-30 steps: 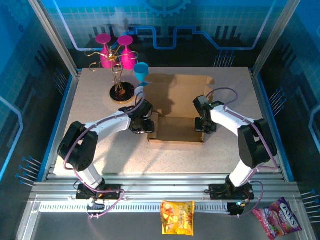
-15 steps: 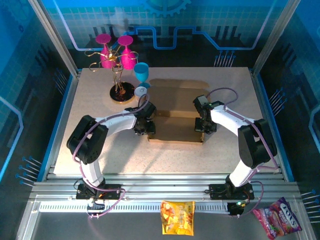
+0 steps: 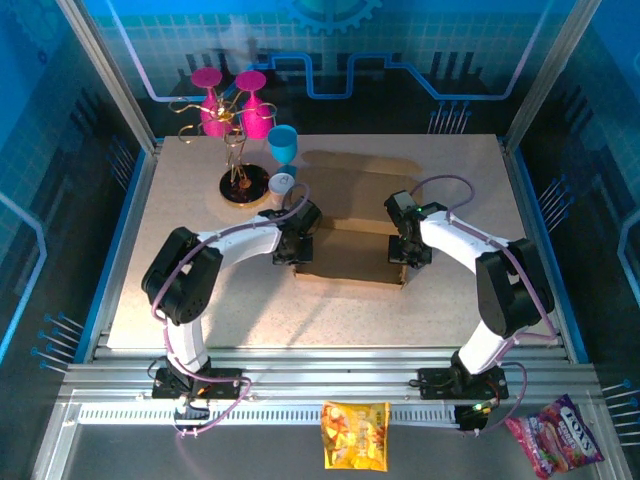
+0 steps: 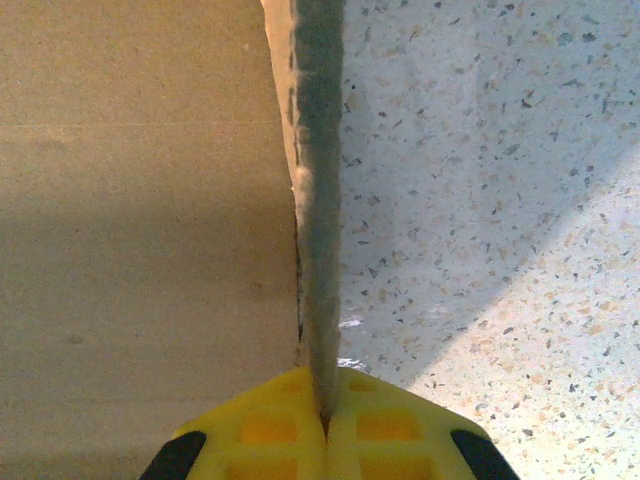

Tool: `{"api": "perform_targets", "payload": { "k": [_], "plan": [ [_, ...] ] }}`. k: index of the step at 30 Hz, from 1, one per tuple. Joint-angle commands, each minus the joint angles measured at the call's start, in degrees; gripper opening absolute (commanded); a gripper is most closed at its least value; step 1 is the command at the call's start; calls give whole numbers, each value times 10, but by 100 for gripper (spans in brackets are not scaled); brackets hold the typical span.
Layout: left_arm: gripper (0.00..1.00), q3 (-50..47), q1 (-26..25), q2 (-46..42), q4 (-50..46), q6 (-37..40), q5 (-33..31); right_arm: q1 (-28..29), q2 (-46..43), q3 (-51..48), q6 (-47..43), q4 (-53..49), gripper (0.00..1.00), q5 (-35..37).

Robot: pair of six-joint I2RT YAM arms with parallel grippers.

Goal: Fold the paper box

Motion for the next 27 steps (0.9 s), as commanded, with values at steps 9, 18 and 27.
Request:
{"api": "perform_targets", "payload": {
  "k": [9, 18, 27],
  "plan": [
    [31, 46, -12, 26, -44, 16, -35, 14, -14, 26, -4, -9, 0, 14],
    [52, 94, 13, 32, -45, 21, 15, 14, -8, 27, -10, -9, 0, 16],
    [45, 114, 21, 71, -71, 51, 18, 14, -3, 30, -10, -8, 0, 14]
  ]
}}
